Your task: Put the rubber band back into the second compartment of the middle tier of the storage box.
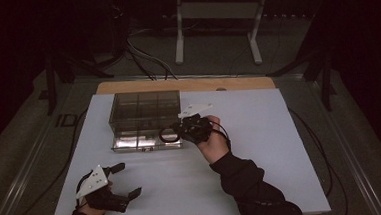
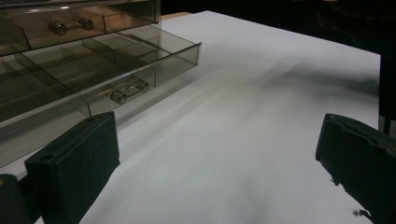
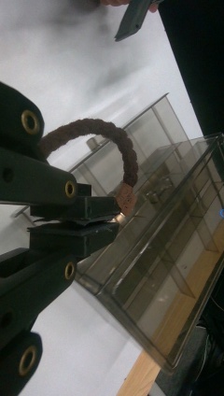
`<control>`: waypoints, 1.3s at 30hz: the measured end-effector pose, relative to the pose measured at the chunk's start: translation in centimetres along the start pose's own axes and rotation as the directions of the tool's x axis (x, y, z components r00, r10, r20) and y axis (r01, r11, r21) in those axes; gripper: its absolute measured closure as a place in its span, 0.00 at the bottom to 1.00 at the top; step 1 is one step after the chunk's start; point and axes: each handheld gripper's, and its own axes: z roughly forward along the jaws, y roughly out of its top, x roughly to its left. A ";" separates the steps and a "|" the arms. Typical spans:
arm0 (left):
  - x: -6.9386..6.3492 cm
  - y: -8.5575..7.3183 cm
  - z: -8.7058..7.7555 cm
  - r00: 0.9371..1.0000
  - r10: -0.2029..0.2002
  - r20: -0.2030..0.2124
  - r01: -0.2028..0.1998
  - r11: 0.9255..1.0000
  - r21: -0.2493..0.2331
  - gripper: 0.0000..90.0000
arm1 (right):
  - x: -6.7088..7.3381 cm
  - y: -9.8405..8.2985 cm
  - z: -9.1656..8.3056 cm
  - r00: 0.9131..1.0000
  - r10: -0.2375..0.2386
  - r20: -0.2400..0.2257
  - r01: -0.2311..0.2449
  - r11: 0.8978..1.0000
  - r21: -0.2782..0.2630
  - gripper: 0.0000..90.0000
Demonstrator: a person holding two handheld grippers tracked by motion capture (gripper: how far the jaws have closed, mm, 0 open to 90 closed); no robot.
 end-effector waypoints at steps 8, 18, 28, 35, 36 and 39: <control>0.0 0.0 -0.1 1.000 0.005 0.000 -0.005 1.000 -0.001 0.00 | 0.7 0.9 1.3 1.000 0.003 -0.025 -0.003 1.000 0.003 0.96; 0.0 0.1 -0.1 1.000 0.004 0.003 -0.004 1.000 -0.001 0.00 | 1.3 1.9 2.6 0.999 0.001 -0.037 -0.001 1.000 0.009 0.96; 0.0 0.0 -0.1 1.000 0.002 0.003 -0.002 1.000 -0.004 0.00 | 1.8 2.5 4.1 0.999 -0.002 -0.041 0.002 1.000 0.016 0.96; 0.0 0.0 -0.1 1.000 0.002 0.004 -0.002 1.000 -0.001 0.00 | 1.9 2.3 6.0 0.999 0.003 -0.054 0.000 0.999 0.038 0.95; 0.0 0.1 -0.2 1.000 0.002 0.003 -0.002 1.000 -0.003 0.00 | 2.0 2.2 6.2 0.998 0.007 -0.055 -0.004 0.999 0.042 0.95; 0.0 0.0 -0.2 1.000 0.002 0.002 -0.002 1.000 -0.004 0.00 | 1.9 1.9 6.9 0.999 0.012 -0.052 -0.009 0.999 0.051 0.96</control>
